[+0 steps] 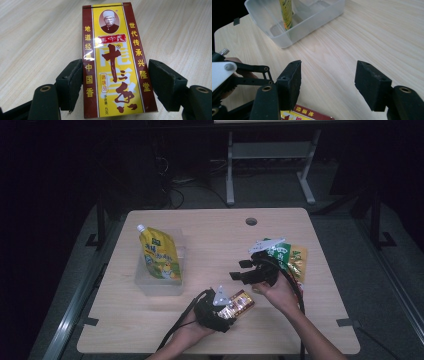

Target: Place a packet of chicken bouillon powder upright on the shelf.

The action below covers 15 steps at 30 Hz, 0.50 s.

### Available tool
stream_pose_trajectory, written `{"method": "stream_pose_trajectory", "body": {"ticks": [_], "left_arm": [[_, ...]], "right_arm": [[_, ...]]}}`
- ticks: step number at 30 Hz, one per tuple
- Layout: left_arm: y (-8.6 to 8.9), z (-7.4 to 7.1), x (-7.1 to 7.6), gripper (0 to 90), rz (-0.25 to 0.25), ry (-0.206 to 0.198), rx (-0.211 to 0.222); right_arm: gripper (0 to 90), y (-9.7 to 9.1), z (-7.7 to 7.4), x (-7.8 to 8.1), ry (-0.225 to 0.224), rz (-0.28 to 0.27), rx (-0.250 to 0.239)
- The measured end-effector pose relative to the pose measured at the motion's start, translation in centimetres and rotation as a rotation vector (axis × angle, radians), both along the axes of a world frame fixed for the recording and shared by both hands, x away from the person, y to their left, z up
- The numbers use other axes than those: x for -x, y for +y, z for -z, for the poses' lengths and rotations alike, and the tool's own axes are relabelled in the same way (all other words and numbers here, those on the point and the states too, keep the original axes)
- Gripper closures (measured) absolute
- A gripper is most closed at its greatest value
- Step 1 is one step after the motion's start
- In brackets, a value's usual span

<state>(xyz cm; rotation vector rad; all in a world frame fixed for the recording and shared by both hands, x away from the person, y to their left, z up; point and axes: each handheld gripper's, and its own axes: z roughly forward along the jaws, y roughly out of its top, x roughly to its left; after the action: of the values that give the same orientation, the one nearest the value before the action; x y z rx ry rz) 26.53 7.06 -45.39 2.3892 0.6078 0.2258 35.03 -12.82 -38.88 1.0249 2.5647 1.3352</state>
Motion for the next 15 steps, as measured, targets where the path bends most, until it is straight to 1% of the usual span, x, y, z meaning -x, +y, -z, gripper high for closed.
{"method": "stream_pose_trajectory", "body": {"ticks": [1,8,15], "left_arm": [[-0.01,-0.02,-0.02,29.6,0.000,0.002,-0.002],[-0.07,-0.05,-0.22,29.6,0.000,0.021,-0.010],[-0.23,0.06,-0.27,29.3,-0.001,0.025,-0.021]], "right_arm": [[36.9,-0.10,0.08,0.01,-0.004,-0.004,0.001],[36.7,-0.22,0.32,0.10,0.015,-0.002,0.008],[36.5,-0.29,0.43,0.12,0.015,-0.001,0.016]]}}
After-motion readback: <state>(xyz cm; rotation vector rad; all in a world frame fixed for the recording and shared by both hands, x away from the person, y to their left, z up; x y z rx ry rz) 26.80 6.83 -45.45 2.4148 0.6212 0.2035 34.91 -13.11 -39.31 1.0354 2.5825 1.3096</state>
